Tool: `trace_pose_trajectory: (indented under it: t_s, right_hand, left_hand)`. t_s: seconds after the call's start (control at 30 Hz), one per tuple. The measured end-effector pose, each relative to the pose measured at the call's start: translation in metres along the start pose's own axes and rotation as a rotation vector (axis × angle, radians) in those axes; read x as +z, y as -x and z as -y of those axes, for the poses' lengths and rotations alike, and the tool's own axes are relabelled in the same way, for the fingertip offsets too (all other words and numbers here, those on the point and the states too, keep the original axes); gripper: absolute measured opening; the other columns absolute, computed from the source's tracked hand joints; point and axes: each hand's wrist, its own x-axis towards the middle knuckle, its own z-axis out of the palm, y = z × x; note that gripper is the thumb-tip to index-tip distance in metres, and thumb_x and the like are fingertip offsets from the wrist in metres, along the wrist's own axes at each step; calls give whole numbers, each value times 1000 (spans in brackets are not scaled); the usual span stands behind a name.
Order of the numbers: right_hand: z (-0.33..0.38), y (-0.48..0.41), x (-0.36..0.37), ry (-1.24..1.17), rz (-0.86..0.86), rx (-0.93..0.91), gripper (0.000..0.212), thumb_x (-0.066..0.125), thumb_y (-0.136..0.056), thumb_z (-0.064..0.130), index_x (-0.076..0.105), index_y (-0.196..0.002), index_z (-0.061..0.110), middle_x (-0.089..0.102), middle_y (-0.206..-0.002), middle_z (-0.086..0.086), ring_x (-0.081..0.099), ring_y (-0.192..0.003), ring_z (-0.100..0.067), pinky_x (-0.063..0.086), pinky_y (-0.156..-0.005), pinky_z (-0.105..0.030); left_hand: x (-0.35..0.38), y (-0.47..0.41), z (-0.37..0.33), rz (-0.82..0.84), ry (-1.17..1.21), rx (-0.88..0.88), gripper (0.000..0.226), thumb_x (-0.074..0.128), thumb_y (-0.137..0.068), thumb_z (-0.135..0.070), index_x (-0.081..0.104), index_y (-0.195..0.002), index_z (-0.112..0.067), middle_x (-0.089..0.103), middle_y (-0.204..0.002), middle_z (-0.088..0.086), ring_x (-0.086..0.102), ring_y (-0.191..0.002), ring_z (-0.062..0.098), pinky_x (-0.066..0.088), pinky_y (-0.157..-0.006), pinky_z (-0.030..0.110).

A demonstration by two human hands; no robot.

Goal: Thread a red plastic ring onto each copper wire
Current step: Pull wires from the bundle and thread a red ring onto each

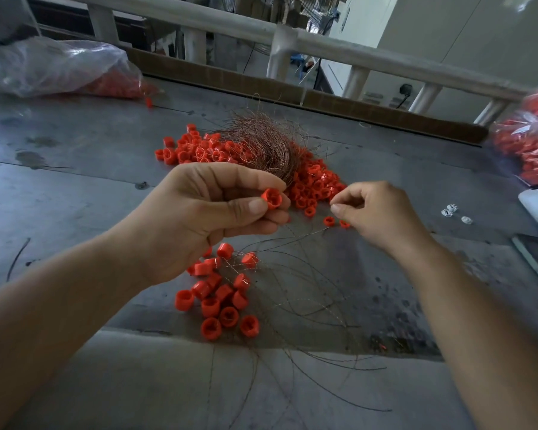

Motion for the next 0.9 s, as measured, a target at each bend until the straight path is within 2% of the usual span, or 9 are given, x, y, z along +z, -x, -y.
trace_pose_trajectory:
  t_s: [0.03, 0.17, 0.3, 0.33, 0.47, 0.53, 0.63, 0.73, 0.9]
  right_hand:
    - [0, 0, 1, 16, 20, -2, 3, 67, -80, 19, 69, -81, 20, 62, -74, 7, 57, -76, -11, 40, -69, -21]
    - [-1, -1, 4, 151, 86, -43, 17, 67, -80, 24, 70, -96, 19, 55, -85, 10, 50, -85, -6, 35, -77, -19]
    - [2, 0, 2, 144, 70, -51, 6, 71, -76, 20, 66, -80, 22, 53, -73, 12, 50, -77, -8, 34, -69, -19]
    - [3, 1, 1, 126, 53, -48, 11, 72, -75, 19, 62, -74, 23, 53, -69, 14, 51, -73, -9, 35, -65, -20]
    - [8, 4, -5, -99, -53, -22, 28, 75, -72, 12, 52, -61, 25, 55, -62, 13, 51, -57, -2, 39, -51, -14]
    - [16, 7, -8, -247, -63, -26, 29, 77, -68, 10, 54, -60, 24, 59, -60, 8, 53, -54, -7, 41, -53, -20]
    - [28, 14, -14, -400, -27, -57, 27, 80, -64, 8, 58, -61, 23, 65, -65, 2, 61, -60, -14, 50, -59, -25]
    - [37, 22, -15, -548, 47, -71, 21, 76, -69, 5, 60, -66, 19, 68, -64, -2, 67, -63, -20, 56, -62, -27]
    - [49, 30, -15, -699, 141, -101, 19, 70, -75, 5, 58, -81, 19, 70, -70, -6, 69, -67, -18, 54, -59, -22]
  left_hand:
    - [1, 0, 0, -7, 19, -5, 24, 75, -60, -16, 75, -83, -20, 74, -82, 1, 70, -78, 13, 54, -66, 19]
    - [2, -2, -2, -21, 86, -22, 26, 72, -58, -3, 75, -82, -13, 73, -80, 8, 71, -75, 16, 55, -63, 19]
    - [3, -1, -4, -36, 84, -27, 28, 67, -54, -13, 76, -81, -14, 73, -79, 7, 71, -74, 16, 54, -62, 18]
    - [3, -1, -4, -38, 80, -29, 28, 67, -54, -13, 76, -81, -14, 73, -79, 7, 71, -75, 16, 54, -63, 18]
    - [3, 0, -3, -30, 46, -36, 26, 65, -59, -10, 76, -82, -15, 73, -80, 7, 71, -76, 16, 54, -63, 18]
    - [3, 0, -2, -26, 22, -40, 24, 69, -62, -6, 75, -84, -15, 73, -81, 8, 71, -77, 16, 54, -64, 18]
    - [4, 1, -1, -36, -26, -41, 25, 69, -62, -9, 75, -85, -17, 73, -83, 8, 71, -78, 16, 54, -65, 18]
    - [5, 0, 0, -47, -44, -46, 28, 64, -59, -13, 75, -84, -19, 73, -81, 7, 70, -78, 16, 54, -65, 18]
    - [6, -1, 0, -47, -80, -38, 31, 67, -55, -21, 75, -84, -21, 73, -81, 6, 70, -78, 16, 54, -66, 18]
